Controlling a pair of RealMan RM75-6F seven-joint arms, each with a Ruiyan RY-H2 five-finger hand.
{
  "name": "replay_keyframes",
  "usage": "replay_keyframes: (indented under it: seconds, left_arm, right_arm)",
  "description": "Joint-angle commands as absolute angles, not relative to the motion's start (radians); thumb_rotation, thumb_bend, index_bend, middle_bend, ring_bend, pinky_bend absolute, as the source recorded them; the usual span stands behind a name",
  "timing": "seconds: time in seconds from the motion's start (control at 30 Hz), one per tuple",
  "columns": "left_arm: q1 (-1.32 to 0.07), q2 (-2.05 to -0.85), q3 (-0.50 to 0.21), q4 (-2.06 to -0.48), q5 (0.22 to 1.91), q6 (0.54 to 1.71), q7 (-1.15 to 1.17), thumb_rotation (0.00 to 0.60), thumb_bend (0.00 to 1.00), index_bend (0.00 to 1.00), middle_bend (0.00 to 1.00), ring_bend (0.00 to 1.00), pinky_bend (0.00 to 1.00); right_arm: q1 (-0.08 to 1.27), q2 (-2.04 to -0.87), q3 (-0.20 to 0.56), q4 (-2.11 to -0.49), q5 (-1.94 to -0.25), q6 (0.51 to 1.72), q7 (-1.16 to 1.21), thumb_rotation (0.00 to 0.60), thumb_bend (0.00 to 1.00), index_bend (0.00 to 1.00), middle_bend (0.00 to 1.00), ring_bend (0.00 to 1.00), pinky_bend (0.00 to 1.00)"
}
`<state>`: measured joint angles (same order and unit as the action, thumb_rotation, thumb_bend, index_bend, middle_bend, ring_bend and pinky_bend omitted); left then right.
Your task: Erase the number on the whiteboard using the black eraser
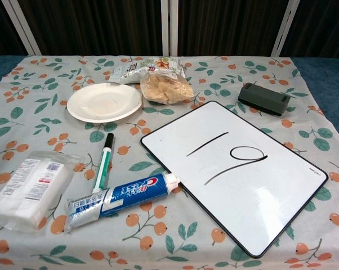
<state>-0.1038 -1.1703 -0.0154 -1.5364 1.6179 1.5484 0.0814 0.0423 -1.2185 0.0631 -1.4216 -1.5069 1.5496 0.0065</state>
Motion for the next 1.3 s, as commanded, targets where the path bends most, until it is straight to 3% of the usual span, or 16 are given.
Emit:
replay_keyframes:
  seconds: [0.03,0.5,0.87,0.97,1.13,1.3]
  left_arm:
    - [-0.105,-1.170,-0.014,-1.537,1.613,1.542,0.084,0.600,0.00,0.09,0.08,0.04,0.19]
    - [-0.105,-1.166,-0.016,-1.550,1.610,1.542,0.088,0.600,0.00,0.09,0.08,0.04,0.19]
    - [-0.116,-1.168,-0.010,-1.559,1.609,1.515,0.108,0.600,0.00,0.09,0.08,0.04,0.19]
    - [-0.117,-1.170,-0.008,-1.557,1.610,1.514,0.106,0.600,0.00,0.09,0.08,0.04,0.19]
    - [-0.121,-1.178,-0.004,-1.555,1.599,1.492,0.104,0.600,0.00,0.09,0.08,0.04,0.19]
    - [-0.123,-1.186,0.010,-1.549,1.603,1.474,0.116,0.600,0.00,0.09,0.08,0.04,0.19]
  right_arm:
    - [0.042,-1.218,0.063,-1.424,-1.504,1.547,0.005,0.600,0.13,0.00,0.00,0.00,0.00]
    - [0.040,-1.211,0.064,-1.446,-1.498,1.532,0.029,0.600,0.13,0.00,0.00,0.00,0.00]
    - [0.131,-1.135,0.095,-1.624,-1.417,1.361,-0.164,0.600,0.12,0.00,0.00,0.00,0.00]
    - [0.190,-1.120,0.139,-1.686,-1.322,1.261,-0.202,0.600,0.12,0.00,0.00,0.00,0.00]
    - [0.350,-1.118,0.261,-1.808,-0.995,1.046,-0.320,0.600,0.12,0.00,0.00,0.00,0.00]
    - [0.513,-1.115,0.318,-1.891,-0.715,1.001,-0.512,0.600,0.12,0.00,0.00,0.00,0.00]
